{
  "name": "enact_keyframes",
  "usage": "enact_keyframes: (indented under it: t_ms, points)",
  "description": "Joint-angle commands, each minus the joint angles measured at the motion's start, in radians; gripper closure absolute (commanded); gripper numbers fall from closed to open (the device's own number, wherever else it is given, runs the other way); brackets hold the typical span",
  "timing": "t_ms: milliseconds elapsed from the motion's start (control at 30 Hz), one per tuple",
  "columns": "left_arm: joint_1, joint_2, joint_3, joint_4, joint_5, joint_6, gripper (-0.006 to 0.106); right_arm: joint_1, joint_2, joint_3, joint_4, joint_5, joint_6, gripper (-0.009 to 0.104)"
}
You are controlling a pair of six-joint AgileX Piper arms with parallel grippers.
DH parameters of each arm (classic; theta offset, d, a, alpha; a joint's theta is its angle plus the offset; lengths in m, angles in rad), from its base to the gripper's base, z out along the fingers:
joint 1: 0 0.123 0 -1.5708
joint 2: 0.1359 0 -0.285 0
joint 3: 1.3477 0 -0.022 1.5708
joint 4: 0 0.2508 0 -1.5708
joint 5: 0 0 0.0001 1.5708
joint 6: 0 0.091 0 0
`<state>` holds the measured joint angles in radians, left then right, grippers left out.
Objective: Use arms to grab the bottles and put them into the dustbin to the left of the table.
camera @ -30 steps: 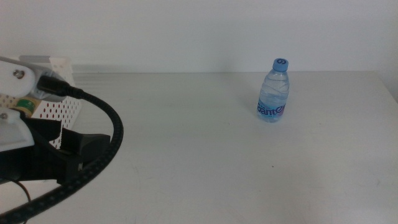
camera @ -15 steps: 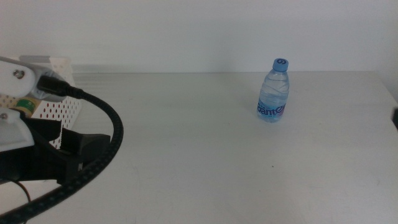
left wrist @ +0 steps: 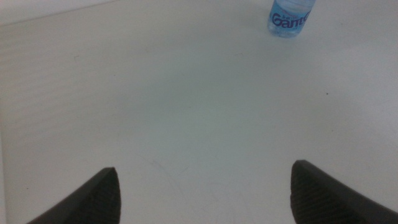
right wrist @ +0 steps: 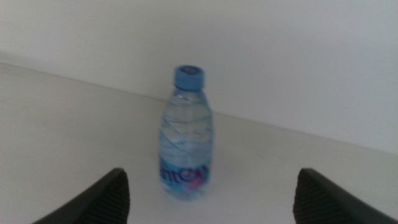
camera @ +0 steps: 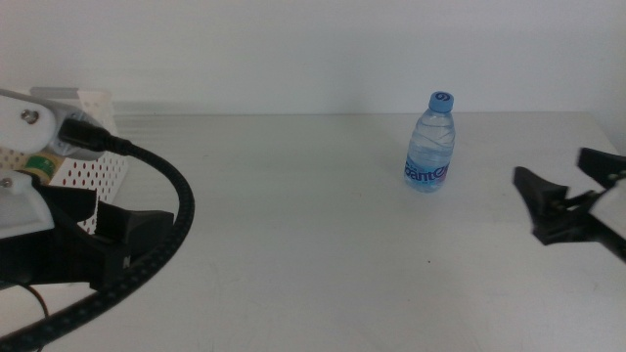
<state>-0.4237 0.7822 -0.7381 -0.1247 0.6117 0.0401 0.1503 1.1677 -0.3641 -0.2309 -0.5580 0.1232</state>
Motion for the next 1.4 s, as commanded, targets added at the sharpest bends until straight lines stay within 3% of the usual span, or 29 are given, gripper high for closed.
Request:
enact_keyframes:
  t_ms: [0,233,367,567,700,1233,1367]
  points:
    - [-0.006,-0.005,-0.027,-0.009,-0.073,-0.014,0.01,0.003,0.071,-0.034,-0.031,-0.219,0.003,0.024]
    - [-0.006,-0.005,-0.027,-0.009,-0.073,-0.014,0.01,0.003,0.315,-0.035,-0.037,-0.575,0.003,0.023]
    - [-0.006,-0.005,-0.027,-0.009,-0.073,-0.014,0.01,0.003,0.434,-0.055,-0.039,-0.669,0.008,0.015]
    - [-0.006,-0.005,-0.027,-0.009,-0.073,-0.014,0.01,0.006,0.538,-0.161,-0.09,-0.66,0.051,-0.001]
    - [-0.006,-0.005,-0.027,-0.009,-0.073,-0.014,0.01,0.006,0.595,-0.244,-0.116,-0.609,0.051,0.0]
    - [-0.006,-0.005,-0.027,-0.009,-0.073,-0.014,0.01,0.006,0.803,-0.577,-0.118,-0.426,0.053,0.0]
    - [-0.006,-0.005,-0.027,-0.009,-0.073,-0.014,0.01,0.006,0.854,-0.646,-0.161,-0.407,0.101,0.0]
